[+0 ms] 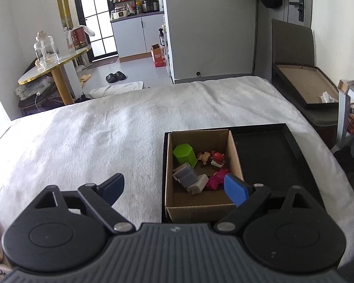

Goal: Organize rigid objects

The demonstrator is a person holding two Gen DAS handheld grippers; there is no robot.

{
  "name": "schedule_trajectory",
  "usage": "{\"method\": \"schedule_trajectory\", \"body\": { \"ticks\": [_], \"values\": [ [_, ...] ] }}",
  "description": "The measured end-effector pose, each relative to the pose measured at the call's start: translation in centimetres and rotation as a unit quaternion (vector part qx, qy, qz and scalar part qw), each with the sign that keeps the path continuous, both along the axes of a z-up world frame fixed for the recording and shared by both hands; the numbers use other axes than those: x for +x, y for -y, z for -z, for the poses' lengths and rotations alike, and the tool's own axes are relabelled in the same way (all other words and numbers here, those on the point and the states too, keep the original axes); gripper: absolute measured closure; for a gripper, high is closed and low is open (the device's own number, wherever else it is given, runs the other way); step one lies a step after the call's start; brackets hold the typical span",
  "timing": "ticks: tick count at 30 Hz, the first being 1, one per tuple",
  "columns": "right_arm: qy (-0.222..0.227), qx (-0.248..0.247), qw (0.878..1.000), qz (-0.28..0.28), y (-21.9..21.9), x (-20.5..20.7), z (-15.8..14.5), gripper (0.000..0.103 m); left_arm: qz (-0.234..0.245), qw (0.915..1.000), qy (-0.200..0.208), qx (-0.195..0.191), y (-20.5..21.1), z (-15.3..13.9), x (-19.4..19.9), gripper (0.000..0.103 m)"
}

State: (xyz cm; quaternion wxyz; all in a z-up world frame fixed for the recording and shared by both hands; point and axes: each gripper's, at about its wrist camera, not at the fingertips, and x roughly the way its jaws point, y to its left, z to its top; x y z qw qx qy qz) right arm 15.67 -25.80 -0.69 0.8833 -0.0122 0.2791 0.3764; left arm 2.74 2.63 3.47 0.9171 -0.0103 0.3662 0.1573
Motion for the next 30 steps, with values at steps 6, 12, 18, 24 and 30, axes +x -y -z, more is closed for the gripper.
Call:
{"method": "schedule_trajectory", "body": {
  "ticks": [6, 12, 18, 24, 30],
  "values": [
    [-0.008, 0.005, 1.000, 0.007, 0.7, -0.8, -0.3, 0.000, 0.001, 0.9999, 0.007, -0.014, 0.0, -0.8, -1.3, 0.012],
    [-0.013, 0.015, 1.000, 0.000, 1.2, -2.1, -0.7, 0.000, 0.022, 0.9994, 0.016, -0.022, 0.5, -1.2, -2.4, 0.011],
    [-0.015, 0.022, 1.000, -0.008, 1.6, -3.0, -1.0, 0.000, 0.035, 0.9985, 0.028, -0.030, 1.1, -1.4, -3.2, 0.009],
    [-0.021, 0.031, 0.999, -0.012, 1.9, -3.9, -1.0, 0.000, 0.044, 0.9979, 0.034, -0.032, 1.5, -1.5, -3.7, 0.009],
    [-0.025, 0.034, 0.999, -0.017, 2.0, -4.2, -0.9, 0.000, 0.053, 0.9973, 0.038, -0.035, 1.9, -1.3, -4.2, 0.009]
  ]
}}
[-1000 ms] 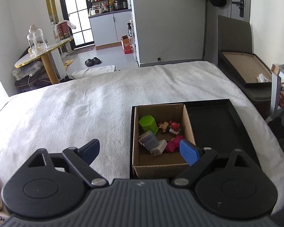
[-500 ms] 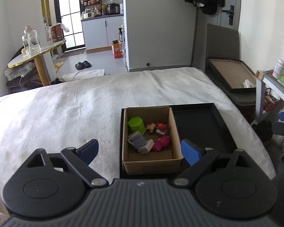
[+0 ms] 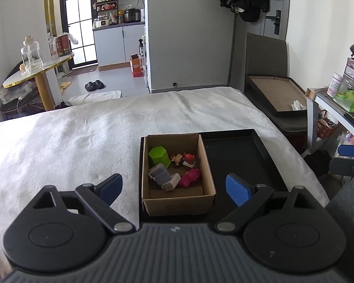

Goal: Organize rigid objects

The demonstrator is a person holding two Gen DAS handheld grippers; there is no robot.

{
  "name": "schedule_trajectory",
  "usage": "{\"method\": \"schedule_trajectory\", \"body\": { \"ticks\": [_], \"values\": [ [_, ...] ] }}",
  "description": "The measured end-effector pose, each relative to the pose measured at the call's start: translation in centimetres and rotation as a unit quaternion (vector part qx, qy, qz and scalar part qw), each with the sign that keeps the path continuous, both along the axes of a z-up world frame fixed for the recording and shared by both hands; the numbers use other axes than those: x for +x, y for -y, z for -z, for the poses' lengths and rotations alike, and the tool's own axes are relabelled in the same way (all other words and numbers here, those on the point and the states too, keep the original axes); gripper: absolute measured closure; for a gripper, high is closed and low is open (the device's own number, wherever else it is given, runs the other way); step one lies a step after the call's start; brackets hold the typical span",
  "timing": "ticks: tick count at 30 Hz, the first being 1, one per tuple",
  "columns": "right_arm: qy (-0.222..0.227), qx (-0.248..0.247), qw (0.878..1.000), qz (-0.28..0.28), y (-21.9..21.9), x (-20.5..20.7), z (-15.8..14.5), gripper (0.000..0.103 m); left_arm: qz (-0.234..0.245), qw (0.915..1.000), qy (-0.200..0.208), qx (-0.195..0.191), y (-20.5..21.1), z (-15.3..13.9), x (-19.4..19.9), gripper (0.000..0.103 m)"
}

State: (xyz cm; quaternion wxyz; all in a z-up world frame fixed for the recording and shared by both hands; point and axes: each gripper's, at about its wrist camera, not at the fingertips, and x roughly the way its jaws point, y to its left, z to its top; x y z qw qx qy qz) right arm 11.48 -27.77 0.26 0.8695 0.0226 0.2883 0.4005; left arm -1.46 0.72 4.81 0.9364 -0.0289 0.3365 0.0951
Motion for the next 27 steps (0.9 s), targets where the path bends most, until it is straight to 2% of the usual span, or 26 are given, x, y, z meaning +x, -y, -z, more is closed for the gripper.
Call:
{"method": "schedule_trajectory", "body": {
  "ticks": [27],
  "values": [
    [-0.036, -0.002, 0.999, -0.006, -0.4, -0.4, 1.1, 0.000, 0.002, 0.9996, -0.015, -0.024, -0.1, 2.0, 0.0, 0.009]
  ]
}}
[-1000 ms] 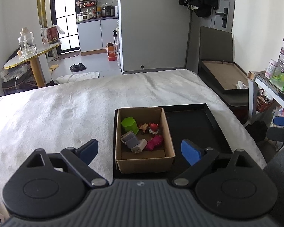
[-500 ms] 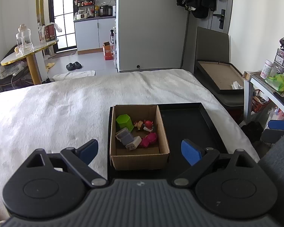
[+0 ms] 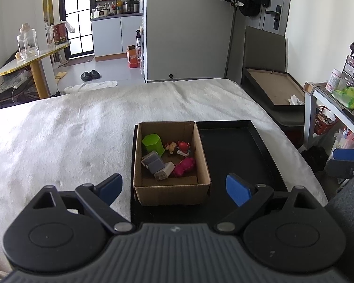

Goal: Organize rigid objects

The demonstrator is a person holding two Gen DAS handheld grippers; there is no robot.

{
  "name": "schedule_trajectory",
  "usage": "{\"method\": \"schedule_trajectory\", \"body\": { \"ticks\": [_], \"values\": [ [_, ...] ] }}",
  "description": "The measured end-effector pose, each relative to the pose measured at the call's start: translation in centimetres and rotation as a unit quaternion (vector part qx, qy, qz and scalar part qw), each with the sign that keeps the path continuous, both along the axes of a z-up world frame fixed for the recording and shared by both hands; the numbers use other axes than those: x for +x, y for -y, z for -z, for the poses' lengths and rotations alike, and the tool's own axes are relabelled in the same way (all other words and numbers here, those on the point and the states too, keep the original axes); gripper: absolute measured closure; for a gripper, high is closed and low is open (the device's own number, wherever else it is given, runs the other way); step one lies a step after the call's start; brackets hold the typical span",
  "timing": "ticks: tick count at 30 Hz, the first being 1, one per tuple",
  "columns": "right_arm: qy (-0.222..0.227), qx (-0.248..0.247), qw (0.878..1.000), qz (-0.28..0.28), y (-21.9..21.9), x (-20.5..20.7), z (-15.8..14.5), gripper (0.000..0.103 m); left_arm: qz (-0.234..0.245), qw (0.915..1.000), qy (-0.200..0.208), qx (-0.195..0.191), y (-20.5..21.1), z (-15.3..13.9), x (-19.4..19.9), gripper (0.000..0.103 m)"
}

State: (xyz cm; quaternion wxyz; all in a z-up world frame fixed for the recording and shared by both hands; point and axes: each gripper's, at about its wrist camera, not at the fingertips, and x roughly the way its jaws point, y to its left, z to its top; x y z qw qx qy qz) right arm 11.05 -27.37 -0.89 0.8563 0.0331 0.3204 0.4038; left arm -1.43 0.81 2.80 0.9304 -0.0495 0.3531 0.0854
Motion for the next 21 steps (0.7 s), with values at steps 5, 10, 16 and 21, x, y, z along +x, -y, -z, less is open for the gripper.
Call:
{"method": "schedule_trajectory", "body": {
  "ticks": [5, 10, 16, 21],
  "values": [
    [-0.007, -0.004, 1.000, -0.002, -0.31, -0.13, 0.14, 0.000, 0.000, 1.0000, -0.003, -0.007, -0.20, 0.35, 0.07, 0.009],
    [-0.010, -0.005, 1.000, -0.005, -0.38, -0.07, 0.16, 0.000, -0.002, 0.9999, -0.007, -0.010, -0.34, 0.65, 0.14, 0.009],
    [-0.018, -0.008, 1.000, -0.004, -0.60, -0.13, 0.36, 0.000, -0.001, 0.9998, -0.009, -0.016, -0.45, 0.85, 0.34, 0.009],
    [-0.015, -0.012, 1.000, -0.002, -0.77, -0.24, 0.35, 0.000, -0.002, 0.9998, -0.010, -0.020, -0.48, 1.02, 0.32, 0.009]
  ]
}}
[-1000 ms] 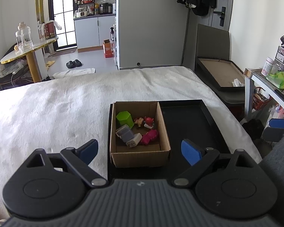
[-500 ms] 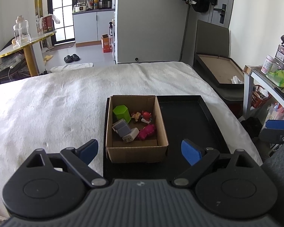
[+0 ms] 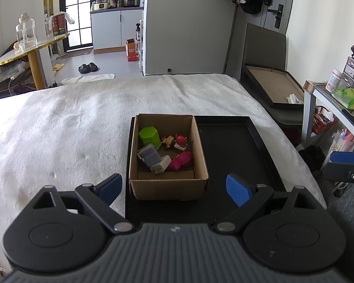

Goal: Organize rigid objects

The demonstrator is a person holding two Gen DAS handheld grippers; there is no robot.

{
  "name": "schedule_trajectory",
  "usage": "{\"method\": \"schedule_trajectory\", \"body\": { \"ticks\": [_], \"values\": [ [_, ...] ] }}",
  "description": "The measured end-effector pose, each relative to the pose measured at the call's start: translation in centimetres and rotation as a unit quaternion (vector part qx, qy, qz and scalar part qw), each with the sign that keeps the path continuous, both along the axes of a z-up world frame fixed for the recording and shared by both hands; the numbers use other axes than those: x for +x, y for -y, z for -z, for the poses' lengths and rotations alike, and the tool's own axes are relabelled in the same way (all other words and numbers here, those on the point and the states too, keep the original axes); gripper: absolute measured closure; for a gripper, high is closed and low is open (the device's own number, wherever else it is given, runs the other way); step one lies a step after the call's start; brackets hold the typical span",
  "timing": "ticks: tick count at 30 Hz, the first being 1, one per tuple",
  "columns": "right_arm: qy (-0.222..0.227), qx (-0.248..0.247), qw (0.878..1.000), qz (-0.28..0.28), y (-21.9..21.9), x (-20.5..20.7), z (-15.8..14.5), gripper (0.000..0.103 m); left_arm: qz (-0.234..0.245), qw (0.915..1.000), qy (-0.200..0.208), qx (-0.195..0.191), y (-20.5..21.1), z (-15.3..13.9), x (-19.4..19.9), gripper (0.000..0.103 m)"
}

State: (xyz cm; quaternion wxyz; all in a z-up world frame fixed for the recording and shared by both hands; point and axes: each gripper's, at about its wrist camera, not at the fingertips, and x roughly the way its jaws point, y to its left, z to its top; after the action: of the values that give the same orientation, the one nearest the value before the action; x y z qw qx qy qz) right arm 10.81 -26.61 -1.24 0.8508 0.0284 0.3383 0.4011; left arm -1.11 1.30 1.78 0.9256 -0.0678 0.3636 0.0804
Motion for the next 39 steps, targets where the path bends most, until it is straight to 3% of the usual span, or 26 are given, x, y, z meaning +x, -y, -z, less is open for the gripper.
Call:
{"method": "schedule_trajectory", "body": {
  "ticks": [39],
  "values": [
    [-0.011, 0.003, 1.000, 0.011, -0.05, -0.15, 0.35, 0.000, -0.006, 0.9999, -0.010, 0.003, 0.12, 0.44, 0.77, 0.007]
  ]
}}
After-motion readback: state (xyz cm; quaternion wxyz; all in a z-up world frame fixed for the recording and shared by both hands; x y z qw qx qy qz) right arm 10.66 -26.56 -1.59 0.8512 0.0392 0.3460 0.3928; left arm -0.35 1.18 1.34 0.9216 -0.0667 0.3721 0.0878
